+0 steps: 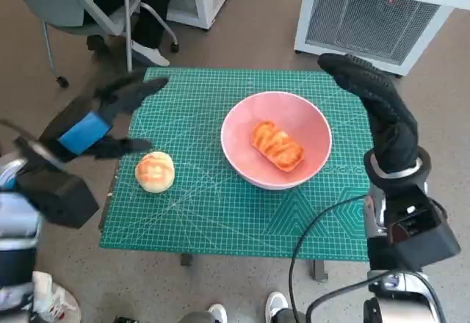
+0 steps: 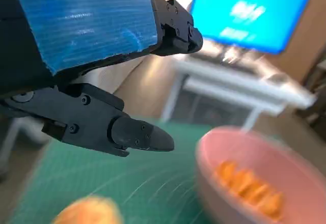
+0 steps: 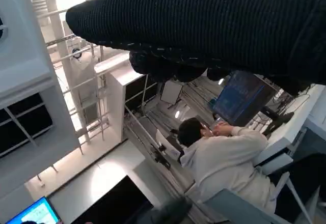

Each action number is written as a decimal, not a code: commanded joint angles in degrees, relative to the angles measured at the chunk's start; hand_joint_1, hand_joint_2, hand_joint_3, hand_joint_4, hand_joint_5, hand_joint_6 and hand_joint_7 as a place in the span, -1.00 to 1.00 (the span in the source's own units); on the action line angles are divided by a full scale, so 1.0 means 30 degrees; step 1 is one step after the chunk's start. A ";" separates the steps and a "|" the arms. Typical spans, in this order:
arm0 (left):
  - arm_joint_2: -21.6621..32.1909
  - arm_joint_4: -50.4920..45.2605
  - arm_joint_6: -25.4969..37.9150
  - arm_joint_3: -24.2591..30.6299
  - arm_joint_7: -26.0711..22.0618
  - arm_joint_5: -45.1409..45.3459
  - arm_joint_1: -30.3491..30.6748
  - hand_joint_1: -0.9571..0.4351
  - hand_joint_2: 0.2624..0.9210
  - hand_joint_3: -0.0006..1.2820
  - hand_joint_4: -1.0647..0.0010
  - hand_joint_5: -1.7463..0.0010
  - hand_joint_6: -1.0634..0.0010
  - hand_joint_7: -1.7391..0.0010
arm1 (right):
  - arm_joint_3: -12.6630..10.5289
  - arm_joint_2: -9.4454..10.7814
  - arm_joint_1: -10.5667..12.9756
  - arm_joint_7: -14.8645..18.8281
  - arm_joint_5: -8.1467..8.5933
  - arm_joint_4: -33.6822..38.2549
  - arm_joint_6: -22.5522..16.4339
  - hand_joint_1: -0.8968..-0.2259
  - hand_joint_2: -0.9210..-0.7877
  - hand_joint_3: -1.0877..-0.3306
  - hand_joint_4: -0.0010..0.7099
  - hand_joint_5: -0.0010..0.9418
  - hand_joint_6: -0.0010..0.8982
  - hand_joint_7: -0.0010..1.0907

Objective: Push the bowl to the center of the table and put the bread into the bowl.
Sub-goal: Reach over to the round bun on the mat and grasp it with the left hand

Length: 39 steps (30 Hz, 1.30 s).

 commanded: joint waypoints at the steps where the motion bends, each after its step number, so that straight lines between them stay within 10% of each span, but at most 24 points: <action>1: 0.0371 -0.0374 0.0323 0.0033 -0.0301 -0.0065 0.0857 -0.21 1.00 -0.88 0.58 0.99 0.35 0.93 | 0.0088 -0.0016 0.0047 0.0356 0.0267 0.0266 0.0148 0.02 -1.00 -0.13 -0.21 -1.00 -0.44 -0.75; 27: -0.1085 0.5790 0.1005 -0.3503 -0.0041 0.2372 0.0042 -0.11 1.00 -0.95 0.60 0.99 0.37 0.99 | -0.0015 -0.0150 -0.0102 0.1283 0.0817 0.0239 0.0513 0.03 -1.00 -0.14 -0.21 -1.00 -0.46 -0.72; 39: -0.1490 0.7265 0.2979 -0.4916 -0.0182 0.3741 -0.1016 0.13 1.00 -0.97 0.09 0.94 -0.02 0.91 | -0.0037 -0.0178 -0.0218 0.1441 0.0894 0.0387 0.0462 0.02 -1.00 -0.14 -0.22 -1.00 -0.48 -0.70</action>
